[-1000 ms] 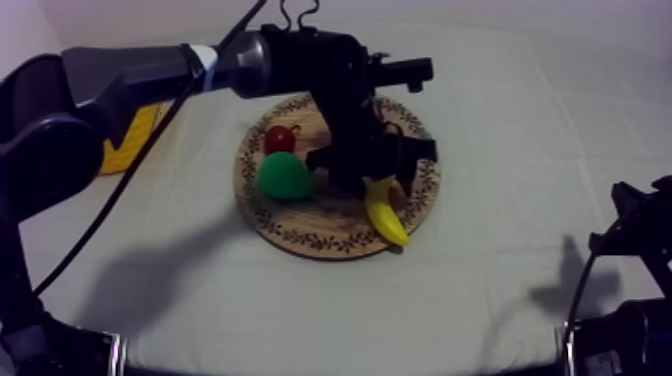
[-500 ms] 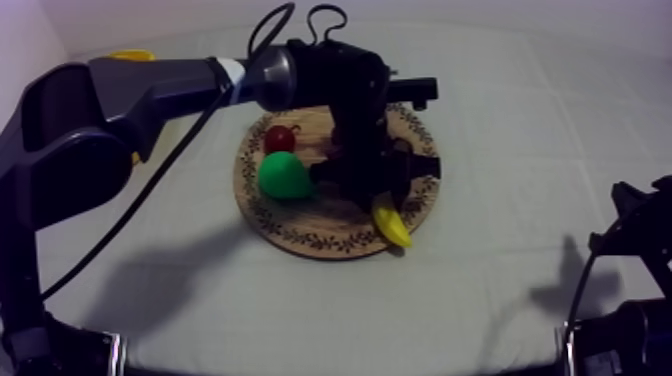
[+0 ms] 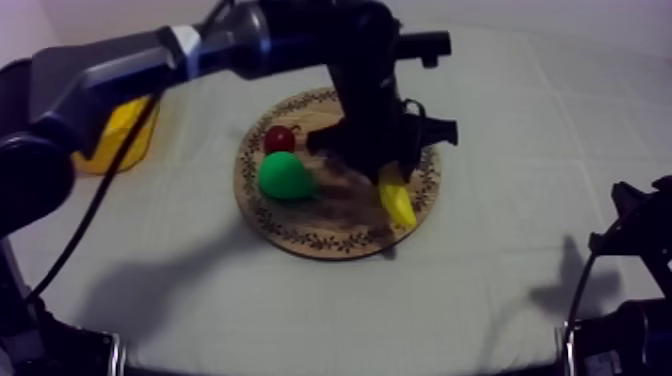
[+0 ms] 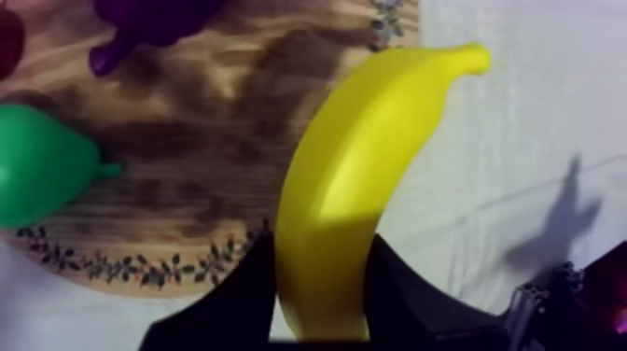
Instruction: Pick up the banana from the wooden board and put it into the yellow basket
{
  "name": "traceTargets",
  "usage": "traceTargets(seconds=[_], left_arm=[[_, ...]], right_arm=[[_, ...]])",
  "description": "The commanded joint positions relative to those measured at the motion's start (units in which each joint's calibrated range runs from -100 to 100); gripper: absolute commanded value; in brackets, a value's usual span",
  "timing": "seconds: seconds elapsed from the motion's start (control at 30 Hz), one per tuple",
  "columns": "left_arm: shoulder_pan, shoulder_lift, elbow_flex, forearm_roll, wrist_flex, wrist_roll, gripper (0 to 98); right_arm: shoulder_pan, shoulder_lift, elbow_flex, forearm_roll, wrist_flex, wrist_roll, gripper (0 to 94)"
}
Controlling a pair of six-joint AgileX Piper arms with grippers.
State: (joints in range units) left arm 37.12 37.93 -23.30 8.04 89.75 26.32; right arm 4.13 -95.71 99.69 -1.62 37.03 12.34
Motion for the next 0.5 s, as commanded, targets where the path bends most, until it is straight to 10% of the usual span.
traceTargets(seconds=[0.0, 0.47], left_arm=[[-0.08, -6.11, 0.51, -0.83, 0.99, 0.76, 34.2], [-13.09, -26.85, 2.37, -4.86, 9.42, -0.09, 35.6]], right_arm=[[0.01, -0.04, -0.03, -0.01, -0.02, 0.00, 0.6], [0.01, -0.04, -0.03, -0.01, -0.02, 0.00, 0.6]])
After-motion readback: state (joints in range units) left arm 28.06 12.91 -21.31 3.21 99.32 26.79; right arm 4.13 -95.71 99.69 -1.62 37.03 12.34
